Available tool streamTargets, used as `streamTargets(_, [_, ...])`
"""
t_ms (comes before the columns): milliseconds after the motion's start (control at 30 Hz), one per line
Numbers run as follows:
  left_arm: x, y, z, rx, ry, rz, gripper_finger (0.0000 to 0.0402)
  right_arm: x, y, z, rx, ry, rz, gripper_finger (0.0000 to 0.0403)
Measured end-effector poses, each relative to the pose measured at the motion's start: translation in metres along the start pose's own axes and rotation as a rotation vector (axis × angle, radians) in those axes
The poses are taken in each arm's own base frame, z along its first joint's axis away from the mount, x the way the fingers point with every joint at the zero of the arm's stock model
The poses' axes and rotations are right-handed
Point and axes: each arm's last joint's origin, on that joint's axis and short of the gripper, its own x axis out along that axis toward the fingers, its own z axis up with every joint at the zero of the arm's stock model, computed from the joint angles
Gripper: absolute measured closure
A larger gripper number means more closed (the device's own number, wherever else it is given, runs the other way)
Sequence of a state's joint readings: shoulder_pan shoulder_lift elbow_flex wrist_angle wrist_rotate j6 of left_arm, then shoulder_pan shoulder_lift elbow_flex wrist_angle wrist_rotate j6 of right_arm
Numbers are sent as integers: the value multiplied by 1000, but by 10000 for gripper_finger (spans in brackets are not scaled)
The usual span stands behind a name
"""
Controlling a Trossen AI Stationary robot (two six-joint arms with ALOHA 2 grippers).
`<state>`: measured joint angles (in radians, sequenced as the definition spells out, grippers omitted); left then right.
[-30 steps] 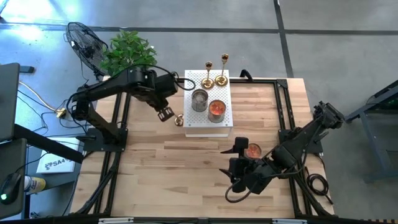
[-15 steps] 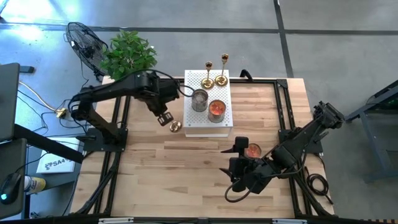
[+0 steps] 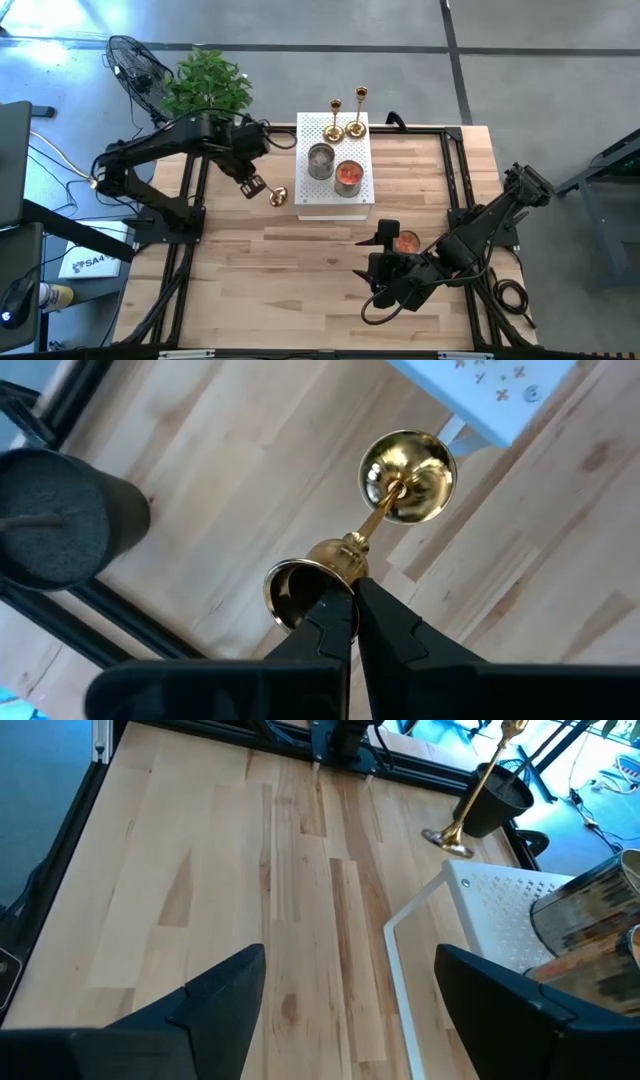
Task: Pick & Place candle stick holders
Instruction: Put the golden candle holder on the shelf
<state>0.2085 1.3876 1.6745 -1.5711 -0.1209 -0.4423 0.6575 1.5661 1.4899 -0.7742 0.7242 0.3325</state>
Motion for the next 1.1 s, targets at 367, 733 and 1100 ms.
streamTargets(367, [-25, 16, -18, -2, -139, 79, 401, 4, -5, 1, -15, 5, -18, 116])
streamTargets(733, [-54, 20, -9, 21, -292, 167, 401, 13, -17, 4, -15, 20, -51, 116])
streamTargets(1100, [-87, 12, 23, 112, -448, 244, 401, 16, -21, 5, -20, 28, -64, 116])
